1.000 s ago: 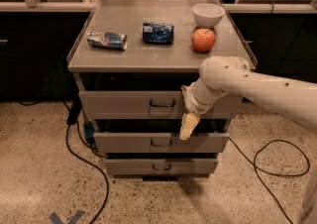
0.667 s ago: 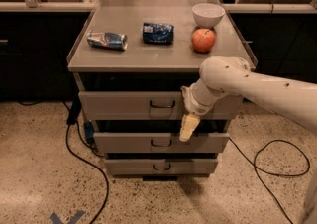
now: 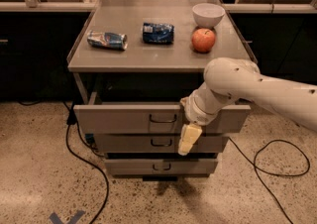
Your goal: Open top drawer
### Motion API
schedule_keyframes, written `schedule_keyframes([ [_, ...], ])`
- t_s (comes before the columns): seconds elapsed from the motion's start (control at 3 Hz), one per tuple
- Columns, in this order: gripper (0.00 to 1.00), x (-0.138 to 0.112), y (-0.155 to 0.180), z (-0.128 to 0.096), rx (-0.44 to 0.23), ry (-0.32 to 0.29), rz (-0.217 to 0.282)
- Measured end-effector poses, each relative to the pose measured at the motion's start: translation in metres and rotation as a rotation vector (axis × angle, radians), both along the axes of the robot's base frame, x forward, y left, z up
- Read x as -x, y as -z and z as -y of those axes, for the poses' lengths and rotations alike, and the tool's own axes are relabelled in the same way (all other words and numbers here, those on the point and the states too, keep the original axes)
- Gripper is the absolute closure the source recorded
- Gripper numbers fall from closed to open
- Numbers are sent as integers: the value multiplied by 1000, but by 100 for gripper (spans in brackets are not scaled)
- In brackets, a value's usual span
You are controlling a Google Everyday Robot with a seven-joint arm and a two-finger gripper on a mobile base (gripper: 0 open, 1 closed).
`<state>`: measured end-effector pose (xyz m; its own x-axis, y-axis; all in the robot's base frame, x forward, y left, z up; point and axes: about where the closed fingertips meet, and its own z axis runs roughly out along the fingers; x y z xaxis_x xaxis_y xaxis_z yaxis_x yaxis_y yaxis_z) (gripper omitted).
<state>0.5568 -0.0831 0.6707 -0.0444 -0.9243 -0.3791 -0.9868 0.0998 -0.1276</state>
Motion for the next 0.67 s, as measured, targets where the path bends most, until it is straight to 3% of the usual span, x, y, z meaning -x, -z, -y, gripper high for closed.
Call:
schedule_keyframes([
  [0.67, 0, -9, 10, -1, 6, -5, -21],
])
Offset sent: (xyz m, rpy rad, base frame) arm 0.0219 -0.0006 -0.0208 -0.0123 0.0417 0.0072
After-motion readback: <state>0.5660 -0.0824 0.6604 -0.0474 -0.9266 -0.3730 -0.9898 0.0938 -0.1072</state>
